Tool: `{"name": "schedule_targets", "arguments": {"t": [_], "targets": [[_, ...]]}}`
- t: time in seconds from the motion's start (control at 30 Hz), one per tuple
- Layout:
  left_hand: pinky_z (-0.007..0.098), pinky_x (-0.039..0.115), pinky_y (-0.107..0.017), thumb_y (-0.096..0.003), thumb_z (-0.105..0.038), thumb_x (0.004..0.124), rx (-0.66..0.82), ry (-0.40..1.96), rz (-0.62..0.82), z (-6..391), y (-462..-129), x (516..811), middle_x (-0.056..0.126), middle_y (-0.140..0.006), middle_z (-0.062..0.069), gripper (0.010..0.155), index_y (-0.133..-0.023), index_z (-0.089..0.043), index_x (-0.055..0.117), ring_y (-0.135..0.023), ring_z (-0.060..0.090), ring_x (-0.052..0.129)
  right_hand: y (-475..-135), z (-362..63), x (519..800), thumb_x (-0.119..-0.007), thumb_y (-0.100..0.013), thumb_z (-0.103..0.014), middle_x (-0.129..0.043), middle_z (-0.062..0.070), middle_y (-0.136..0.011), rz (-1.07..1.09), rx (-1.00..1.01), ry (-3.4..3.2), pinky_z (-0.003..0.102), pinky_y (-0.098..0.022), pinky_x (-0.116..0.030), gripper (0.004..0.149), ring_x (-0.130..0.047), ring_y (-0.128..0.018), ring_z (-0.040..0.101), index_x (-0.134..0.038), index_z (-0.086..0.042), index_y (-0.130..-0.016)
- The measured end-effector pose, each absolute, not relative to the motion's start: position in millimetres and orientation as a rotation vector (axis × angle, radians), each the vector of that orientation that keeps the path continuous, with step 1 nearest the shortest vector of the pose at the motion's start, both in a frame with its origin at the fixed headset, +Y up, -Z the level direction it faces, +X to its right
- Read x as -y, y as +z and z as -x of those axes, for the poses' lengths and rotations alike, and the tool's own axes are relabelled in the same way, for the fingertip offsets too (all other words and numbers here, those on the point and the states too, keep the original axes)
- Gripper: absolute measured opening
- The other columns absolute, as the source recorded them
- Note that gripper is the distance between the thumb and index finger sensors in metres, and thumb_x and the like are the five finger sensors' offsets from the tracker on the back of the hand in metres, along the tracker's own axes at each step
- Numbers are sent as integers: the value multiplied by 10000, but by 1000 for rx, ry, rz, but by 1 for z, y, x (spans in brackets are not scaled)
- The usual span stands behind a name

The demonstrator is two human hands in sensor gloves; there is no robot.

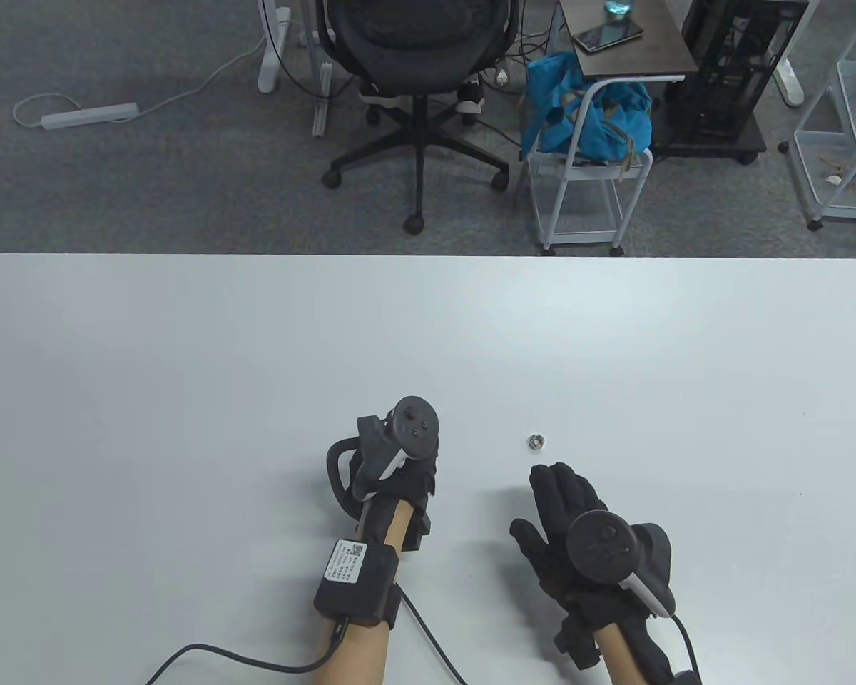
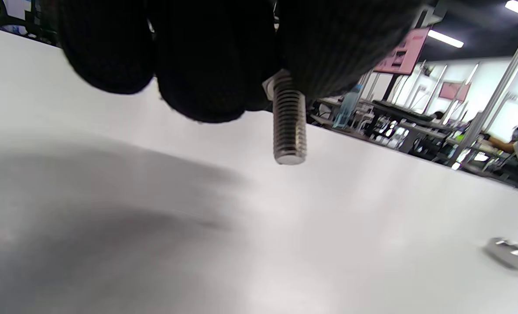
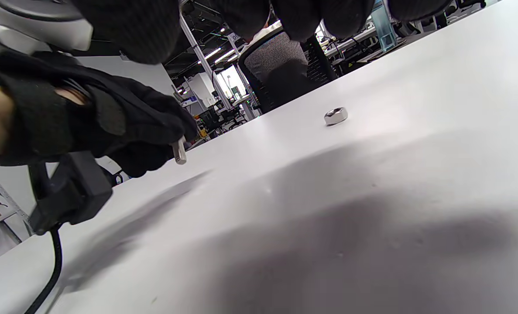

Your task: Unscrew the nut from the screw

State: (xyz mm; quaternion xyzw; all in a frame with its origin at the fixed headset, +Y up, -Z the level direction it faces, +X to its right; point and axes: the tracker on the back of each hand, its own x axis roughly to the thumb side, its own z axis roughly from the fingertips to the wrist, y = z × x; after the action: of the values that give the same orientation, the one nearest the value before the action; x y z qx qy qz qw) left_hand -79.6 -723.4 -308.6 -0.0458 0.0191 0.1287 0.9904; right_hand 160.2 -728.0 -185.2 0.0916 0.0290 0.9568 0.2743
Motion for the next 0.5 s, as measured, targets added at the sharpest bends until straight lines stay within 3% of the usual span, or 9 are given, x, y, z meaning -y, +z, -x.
{"name": "schedule_targets", "arguments": {"t": [0.5], "targets": [[552, 837, -552, -470, -363, 897, -103, 170, 193, 76, -331, 754, 967, -819, 113, 384, -847, -301, 936, -550, 253, 1017, -188, -161, 731, -676, -569, -498, -397, 264, -1181, -231, -143, 2545, 714, -670, -473, 776, -448, -1032, 556, -435, -75, -1173]]}}
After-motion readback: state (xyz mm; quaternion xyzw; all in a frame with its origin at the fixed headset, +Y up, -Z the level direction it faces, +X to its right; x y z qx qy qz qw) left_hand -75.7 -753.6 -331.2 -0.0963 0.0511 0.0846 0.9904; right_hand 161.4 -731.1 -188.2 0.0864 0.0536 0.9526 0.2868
